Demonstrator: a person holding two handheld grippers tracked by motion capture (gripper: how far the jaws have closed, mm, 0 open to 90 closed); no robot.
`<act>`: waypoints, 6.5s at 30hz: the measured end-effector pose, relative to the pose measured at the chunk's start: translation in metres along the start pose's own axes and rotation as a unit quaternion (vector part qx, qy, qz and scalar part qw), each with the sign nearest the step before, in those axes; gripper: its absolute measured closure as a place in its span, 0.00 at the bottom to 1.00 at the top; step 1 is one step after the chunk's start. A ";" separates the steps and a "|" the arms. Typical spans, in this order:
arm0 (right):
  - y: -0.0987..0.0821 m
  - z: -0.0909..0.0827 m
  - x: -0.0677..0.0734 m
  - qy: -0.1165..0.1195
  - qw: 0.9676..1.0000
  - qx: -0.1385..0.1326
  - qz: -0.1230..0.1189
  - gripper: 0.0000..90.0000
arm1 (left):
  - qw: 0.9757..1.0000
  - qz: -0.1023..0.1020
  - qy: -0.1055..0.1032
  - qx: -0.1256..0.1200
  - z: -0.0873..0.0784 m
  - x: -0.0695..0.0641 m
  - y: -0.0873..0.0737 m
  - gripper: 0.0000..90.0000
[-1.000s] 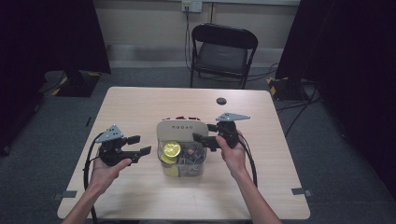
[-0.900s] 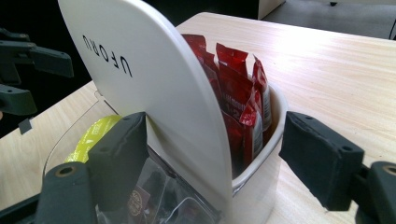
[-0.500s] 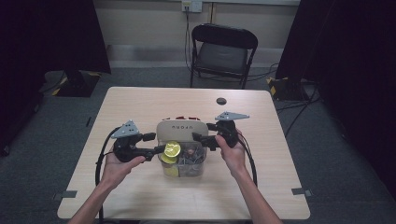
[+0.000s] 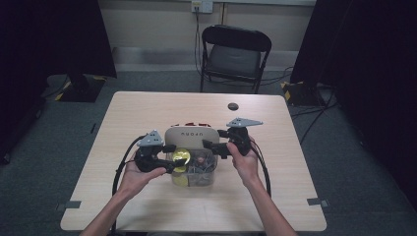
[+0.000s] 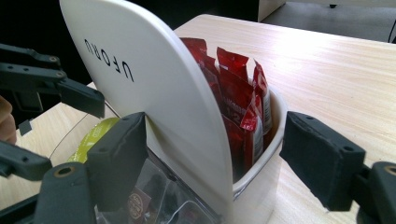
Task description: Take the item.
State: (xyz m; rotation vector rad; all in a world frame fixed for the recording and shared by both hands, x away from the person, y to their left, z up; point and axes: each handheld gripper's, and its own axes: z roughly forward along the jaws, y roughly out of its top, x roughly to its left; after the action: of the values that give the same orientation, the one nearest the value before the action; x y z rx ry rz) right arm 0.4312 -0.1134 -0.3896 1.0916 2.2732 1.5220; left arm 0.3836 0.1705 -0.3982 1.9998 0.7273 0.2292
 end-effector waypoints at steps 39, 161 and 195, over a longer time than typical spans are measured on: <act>0.000 0.000 -0.001 0.003 1.000 0.001 0.000 0.24 | 0.999 0.022 0.017 0.023 0.016 -0.004 -0.012 0.44; -0.005 0.005 0.000 -0.006 1.000 0.015 0.005 0.21 | 0.984 -0.109 0.141 -0.011 -0.089 0.105 -0.060 0.45; -0.007 0.008 0.001 -0.011 1.000 0.022 0.005 0.19 | 0.979 -0.135 0.128 0.085 -0.046 0.115 -0.108 0.44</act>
State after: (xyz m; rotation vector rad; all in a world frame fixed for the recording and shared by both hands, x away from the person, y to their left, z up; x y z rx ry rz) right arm 0.4310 -0.1083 -0.3987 1.1279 2.3005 1.4636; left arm 0.4133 0.3097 -0.4806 2.0255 1.2083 0.2731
